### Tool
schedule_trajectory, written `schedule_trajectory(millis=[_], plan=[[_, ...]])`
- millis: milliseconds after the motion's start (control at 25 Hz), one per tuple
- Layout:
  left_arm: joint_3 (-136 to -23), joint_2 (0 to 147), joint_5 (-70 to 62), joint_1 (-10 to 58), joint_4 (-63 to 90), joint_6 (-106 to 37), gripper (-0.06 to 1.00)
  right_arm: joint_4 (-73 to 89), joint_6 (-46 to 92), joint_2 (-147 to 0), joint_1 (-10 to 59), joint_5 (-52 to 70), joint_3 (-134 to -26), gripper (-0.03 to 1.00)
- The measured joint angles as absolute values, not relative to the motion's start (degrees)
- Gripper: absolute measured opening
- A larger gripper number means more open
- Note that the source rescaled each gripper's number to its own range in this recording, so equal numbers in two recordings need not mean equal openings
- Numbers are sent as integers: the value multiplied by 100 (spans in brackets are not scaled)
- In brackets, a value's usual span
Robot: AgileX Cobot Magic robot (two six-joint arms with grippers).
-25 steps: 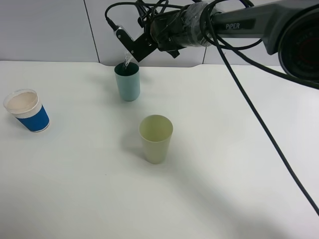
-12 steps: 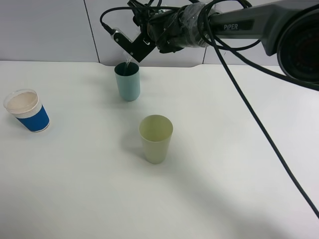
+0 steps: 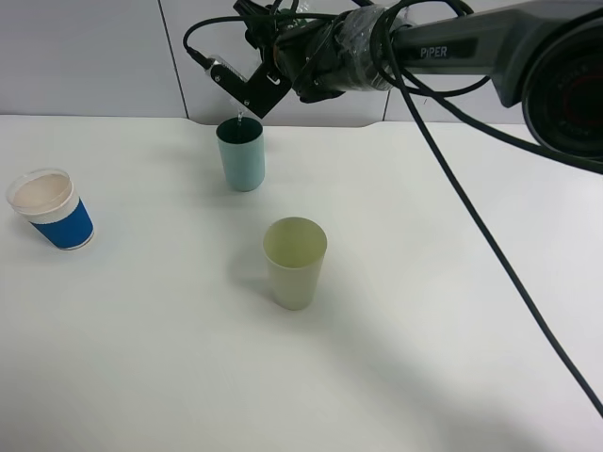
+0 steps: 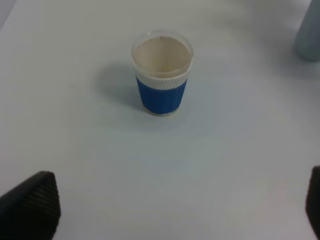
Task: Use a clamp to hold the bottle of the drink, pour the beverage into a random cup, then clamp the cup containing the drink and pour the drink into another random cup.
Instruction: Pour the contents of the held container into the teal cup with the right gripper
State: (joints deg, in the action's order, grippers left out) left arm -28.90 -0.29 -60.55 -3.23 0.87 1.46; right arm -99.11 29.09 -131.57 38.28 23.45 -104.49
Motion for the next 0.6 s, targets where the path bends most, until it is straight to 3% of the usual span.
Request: schedule_trajectory(millis=[280,600], plan=[[-2890,-29,-6055,-323,87,146,100,-9911,2363,-13157,3831,2333,-10449,0],[-2890,-29,-6055,-323,87,146,100,-8817,521,-13157,3831,2352,-10453,0]])
